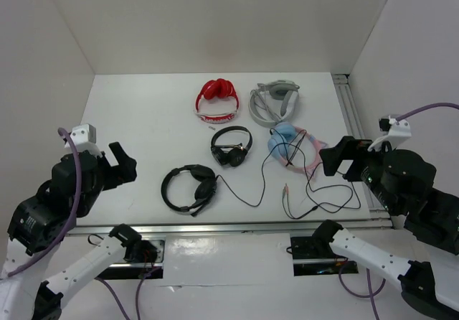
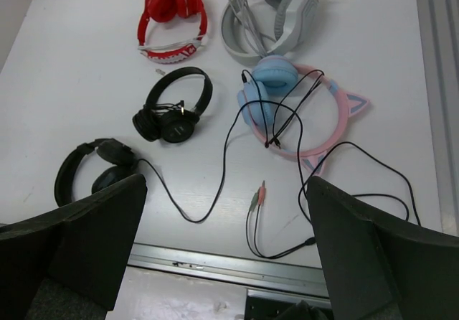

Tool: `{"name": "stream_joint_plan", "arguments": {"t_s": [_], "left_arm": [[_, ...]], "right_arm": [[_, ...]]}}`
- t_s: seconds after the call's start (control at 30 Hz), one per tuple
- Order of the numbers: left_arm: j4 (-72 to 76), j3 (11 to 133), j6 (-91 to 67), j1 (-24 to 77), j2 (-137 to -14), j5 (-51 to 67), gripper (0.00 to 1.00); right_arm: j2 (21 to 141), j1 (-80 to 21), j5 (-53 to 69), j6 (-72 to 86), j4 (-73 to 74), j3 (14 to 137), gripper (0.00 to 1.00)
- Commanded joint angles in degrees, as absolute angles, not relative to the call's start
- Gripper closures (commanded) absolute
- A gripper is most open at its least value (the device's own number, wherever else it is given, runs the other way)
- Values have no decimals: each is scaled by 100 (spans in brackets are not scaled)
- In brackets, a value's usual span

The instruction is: Wrap the headphones

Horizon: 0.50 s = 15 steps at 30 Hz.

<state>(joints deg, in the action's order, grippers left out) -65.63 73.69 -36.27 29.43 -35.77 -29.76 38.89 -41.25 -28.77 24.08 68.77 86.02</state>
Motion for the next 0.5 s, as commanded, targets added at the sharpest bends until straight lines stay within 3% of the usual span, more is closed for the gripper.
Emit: {"name": "stream_joint_plan", "arguments": {"t_s": [0.0, 0.13, 0.3, 0.47], "left_arm": [[-6381, 7234, -3665, 2918, -3577, -2971, 0], [-6249, 6918, -4024, 2918, -3962, -2061, 0], [-5337, 5574, -5000, 3067, -4588, -1126, 0], [-5221, 4739, -6203, 3392, -4615, -1905, 0]], "right_arm": [[3797, -4113, -2971, 2338, 6742, 8631, 0], [3657, -4113, -2507, 2206, 6356, 8289, 0], [3691, -4113, -1636, 2206, 5362, 7393, 0], [3832, -4113, -969, 2206, 4879, 6944, 0]]}}
